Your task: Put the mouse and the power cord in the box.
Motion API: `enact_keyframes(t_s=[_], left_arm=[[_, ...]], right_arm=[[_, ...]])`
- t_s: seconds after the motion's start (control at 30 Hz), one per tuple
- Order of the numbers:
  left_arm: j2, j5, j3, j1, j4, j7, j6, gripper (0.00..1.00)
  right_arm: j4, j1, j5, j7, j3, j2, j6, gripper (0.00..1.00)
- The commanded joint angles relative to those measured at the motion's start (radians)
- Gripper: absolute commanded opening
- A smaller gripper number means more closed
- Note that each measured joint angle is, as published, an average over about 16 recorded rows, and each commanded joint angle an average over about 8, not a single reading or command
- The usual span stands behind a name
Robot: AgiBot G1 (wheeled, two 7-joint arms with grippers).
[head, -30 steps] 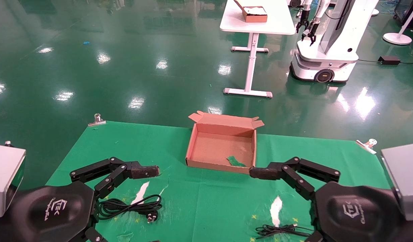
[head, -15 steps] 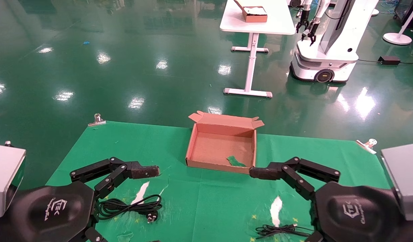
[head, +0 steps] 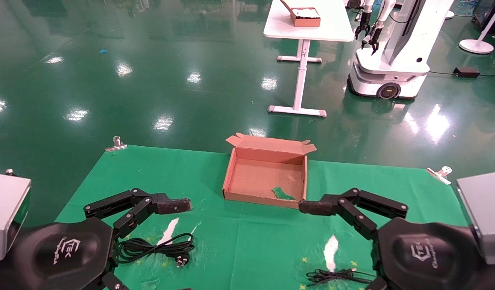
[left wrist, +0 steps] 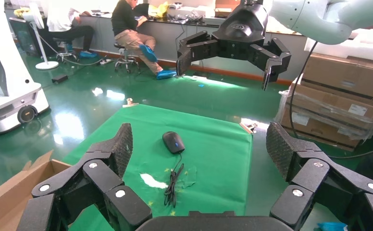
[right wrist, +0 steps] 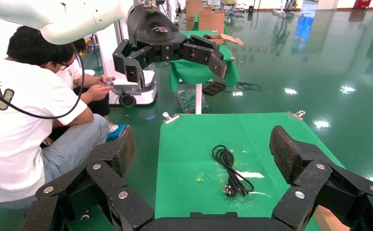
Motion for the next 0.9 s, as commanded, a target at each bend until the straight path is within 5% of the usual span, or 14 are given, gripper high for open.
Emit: enact_keyframes(t_s=[0.03, 0.9], left_arm=[[0.000, 0.000, 0.000, 0.000, 0.000, 0.000, 0.000, 1.00], [0.000, 0.000, 0.000, 0.000, 0.000, 0.000, 0.000, 1.00]], right_arm=[[0.000, 0.000, 0.000, 0.000, 0.000, 0.000, 0.000, 1.00], [0.000, 0.000, 0.000, 0.000, 0.000, 0.000, 0.000, 1.00]])
